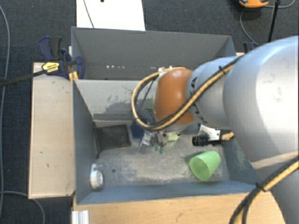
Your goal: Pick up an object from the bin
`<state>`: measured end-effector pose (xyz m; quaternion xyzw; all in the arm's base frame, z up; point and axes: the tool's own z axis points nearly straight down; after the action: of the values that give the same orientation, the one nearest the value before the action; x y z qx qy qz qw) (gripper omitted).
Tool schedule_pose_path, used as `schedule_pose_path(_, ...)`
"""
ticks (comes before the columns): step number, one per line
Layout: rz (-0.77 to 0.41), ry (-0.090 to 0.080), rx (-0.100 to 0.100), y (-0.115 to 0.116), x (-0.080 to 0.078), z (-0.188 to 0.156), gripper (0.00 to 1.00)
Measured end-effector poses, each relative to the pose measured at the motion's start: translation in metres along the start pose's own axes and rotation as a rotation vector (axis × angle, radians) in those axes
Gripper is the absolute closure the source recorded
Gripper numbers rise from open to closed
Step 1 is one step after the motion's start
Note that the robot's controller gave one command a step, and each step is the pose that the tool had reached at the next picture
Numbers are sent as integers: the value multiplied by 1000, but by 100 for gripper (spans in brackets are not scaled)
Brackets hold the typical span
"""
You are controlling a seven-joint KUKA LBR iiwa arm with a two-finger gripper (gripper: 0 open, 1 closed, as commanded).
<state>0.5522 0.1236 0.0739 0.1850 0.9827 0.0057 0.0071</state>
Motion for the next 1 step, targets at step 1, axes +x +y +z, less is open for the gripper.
schedule_pose_path(1,0,0,0,0,0,0,100)
